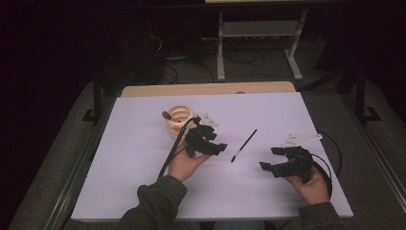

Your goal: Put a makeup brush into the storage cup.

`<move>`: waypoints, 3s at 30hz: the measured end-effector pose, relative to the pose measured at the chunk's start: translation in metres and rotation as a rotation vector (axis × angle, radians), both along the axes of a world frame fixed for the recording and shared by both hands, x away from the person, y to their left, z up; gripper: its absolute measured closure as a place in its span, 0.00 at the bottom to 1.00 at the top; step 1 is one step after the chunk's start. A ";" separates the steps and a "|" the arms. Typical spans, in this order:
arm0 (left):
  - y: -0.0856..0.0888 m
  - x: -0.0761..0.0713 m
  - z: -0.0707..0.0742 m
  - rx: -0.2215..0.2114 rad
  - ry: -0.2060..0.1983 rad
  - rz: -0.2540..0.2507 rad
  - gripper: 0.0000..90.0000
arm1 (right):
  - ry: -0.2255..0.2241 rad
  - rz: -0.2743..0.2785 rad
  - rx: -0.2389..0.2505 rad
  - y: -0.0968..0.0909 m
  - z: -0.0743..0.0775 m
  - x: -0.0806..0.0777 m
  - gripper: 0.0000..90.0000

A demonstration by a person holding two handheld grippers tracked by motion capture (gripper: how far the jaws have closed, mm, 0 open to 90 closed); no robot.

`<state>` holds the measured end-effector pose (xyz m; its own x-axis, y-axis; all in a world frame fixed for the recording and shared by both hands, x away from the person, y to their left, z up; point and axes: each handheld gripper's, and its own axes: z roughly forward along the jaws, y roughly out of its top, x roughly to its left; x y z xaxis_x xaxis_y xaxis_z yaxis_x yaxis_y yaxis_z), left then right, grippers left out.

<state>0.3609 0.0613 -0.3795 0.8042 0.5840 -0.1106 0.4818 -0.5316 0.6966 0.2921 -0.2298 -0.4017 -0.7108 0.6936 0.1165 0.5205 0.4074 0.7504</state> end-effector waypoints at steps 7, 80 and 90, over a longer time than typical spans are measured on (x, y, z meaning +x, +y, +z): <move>-0.018 0.010 -0.005 0.038 0.003 -0.026 0.56 | 0.005 0.004 0.002 0.001 -0.001 0.001 0.28; -0.105 0.034 -0.049 0.300 0.076 -0.006 0.96 | 0.014 0.031 -0.010 0.003 -0.006 0.001 0.28; -0.097 0.033 -0.040 0.289 0.065 -0.022 0.96 | 0.022 0.018 -0.008 0.002 -0.007 0.001 0.28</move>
<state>0.3942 -0.0359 -0.4191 0.8137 0.5812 0.0059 0.5067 -0.7142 0.4829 0.2935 -0.2275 -0.4084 -0.7204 0.6818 0.1273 0.5298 0.4224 0.7354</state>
